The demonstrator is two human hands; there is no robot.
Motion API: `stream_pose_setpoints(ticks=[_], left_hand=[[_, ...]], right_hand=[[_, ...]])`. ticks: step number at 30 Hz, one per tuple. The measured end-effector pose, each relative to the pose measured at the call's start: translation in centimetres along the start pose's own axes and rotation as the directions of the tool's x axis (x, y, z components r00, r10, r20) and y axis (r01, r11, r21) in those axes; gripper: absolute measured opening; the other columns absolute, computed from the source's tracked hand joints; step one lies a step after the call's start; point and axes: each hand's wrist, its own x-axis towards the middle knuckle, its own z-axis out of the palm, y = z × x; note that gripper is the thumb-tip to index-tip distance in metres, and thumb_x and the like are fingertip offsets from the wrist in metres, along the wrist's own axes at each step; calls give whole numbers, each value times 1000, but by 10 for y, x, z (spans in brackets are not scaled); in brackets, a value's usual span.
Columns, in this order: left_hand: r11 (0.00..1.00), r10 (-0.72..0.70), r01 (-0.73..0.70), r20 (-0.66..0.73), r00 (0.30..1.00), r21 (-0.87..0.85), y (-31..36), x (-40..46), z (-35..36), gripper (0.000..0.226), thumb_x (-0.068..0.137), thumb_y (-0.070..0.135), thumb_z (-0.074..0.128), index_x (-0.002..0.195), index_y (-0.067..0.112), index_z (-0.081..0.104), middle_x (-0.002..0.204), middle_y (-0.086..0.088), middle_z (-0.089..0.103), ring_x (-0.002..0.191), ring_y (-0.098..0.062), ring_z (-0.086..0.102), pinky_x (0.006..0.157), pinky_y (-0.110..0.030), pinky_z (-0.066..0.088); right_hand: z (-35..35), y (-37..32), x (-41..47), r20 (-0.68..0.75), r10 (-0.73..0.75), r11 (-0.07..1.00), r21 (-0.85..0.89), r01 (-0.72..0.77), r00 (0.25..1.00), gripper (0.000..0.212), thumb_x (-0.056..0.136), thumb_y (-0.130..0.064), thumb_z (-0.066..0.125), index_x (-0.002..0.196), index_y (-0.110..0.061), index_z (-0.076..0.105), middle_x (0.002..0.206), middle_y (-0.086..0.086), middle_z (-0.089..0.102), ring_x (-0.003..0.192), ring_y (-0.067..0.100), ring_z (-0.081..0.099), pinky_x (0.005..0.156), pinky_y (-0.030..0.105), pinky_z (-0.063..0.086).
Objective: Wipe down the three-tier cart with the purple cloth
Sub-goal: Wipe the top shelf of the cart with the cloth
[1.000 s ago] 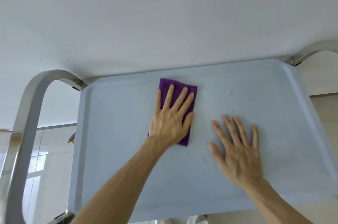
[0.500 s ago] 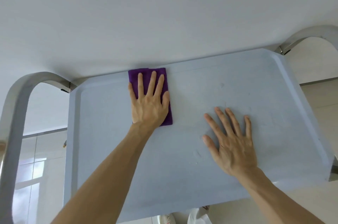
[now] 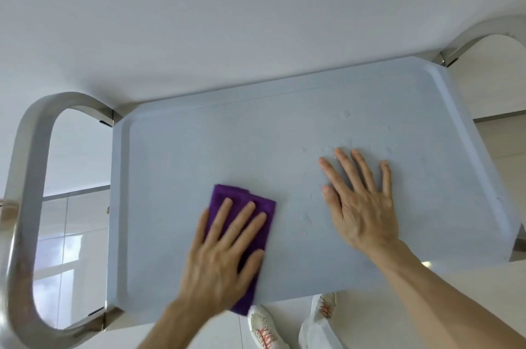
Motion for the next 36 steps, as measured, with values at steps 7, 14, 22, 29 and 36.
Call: stream_pose_setpoints(ticks=[7,14,22,29,36], left_hand=[[851,-525,526,-55,849,-4,2,86,-8,58,101,48,30,155,27,26,162,3,25,151,-32,10,119,-60,10],[964,-267,267,-3,964,-11,97,32,9,57,103,47,29,155,24,25,163,1,20,152,-33,5,117,-62,15],[955,-294,294,24,956,-26,133,-24,10,55,101,45,34,152,25,35,161,3,27,151,-32,12,116,-59,22],[946,-324,324,25,946,-18,152,20,13,56,104,46,23,155,24,26,162,0,23,152,-33,6,118,-60,15],[933,-350,352,37,936,-73,202,94,10,58,103,47,23,156,23,23,163,0,20,151,-33,5,118,-60,8]], right_hand=[[2,1,0,-30,-6,1000,23,7,1000,47,105,-43,25,150,-36,34,160,-5,30,148,23,26,117,61,12],[4,4,-2,-13,-15,1000,18,16,1000,48,105,-43,21,152,-36,27,161,-5,26,150,22,20,117,61,10],[-6,3,-2,20,-18,993,120,15,1000,50,104,-38,20,153,-32,30,161,-6,26,150,19,18,118,60,6],[-21,71,-16,-80,-104,970,214,119,991,44,100,-23,32,139,-15,53,150,5,47,139,23,42,112,52,28],[-8,92,-25,-148,-139,966,196,166,979,42,103,-17,34,141,-16,51,152,6,44,143,24,36,117,51,22]])
